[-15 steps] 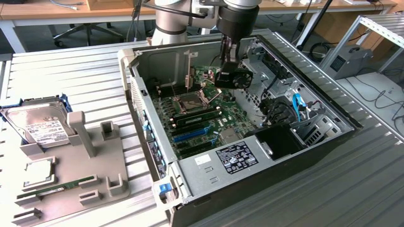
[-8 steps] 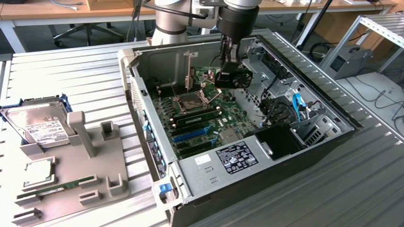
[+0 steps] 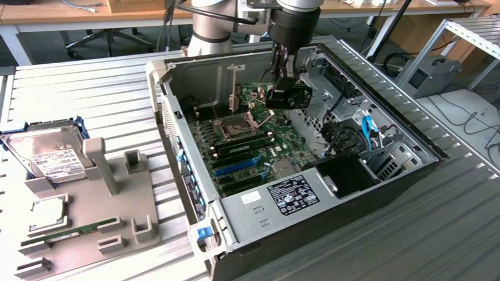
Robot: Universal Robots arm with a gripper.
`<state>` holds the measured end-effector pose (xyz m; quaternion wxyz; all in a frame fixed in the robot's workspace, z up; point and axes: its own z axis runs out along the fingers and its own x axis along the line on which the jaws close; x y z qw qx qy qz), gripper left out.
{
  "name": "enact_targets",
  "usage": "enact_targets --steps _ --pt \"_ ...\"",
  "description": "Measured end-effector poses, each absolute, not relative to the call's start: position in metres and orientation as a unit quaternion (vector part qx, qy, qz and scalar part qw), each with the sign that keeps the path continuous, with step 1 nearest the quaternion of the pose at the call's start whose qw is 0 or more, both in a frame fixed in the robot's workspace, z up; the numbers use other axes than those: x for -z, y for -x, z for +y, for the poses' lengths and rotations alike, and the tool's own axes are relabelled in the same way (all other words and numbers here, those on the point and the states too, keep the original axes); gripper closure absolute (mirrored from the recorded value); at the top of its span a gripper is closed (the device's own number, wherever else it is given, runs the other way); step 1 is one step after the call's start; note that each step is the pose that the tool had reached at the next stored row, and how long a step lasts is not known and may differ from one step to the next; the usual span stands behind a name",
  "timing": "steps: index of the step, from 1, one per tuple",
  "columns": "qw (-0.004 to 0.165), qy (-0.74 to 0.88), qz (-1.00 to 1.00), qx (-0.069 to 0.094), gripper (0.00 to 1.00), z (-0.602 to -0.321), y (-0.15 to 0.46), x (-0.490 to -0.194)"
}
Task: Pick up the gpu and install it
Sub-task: 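Insert the gpu into the slot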
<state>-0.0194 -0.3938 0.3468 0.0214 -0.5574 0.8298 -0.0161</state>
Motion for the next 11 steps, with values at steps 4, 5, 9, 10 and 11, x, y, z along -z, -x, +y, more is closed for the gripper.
enact_targets --steps 4,5,9,10,11 --pt "0.022 0.566 0.824 0.016 0.71 -0.3937 0.0193 -0.3466" --pt "0.022 0.568 0.823 0.016 0.71 -0.3937 0.0193 -0.3466" --pt "0.022 0.576 0.817 0.016 0.71 -0.3937 0.0191 -0.3466" --pt "0.022 0.578 0.816 0.016 0.71 -0.3937 0.0191 -0.3466" --pt "0.022 0.58 0.814 0.016 0.71 -0.3937 0.0191 -0.3466"
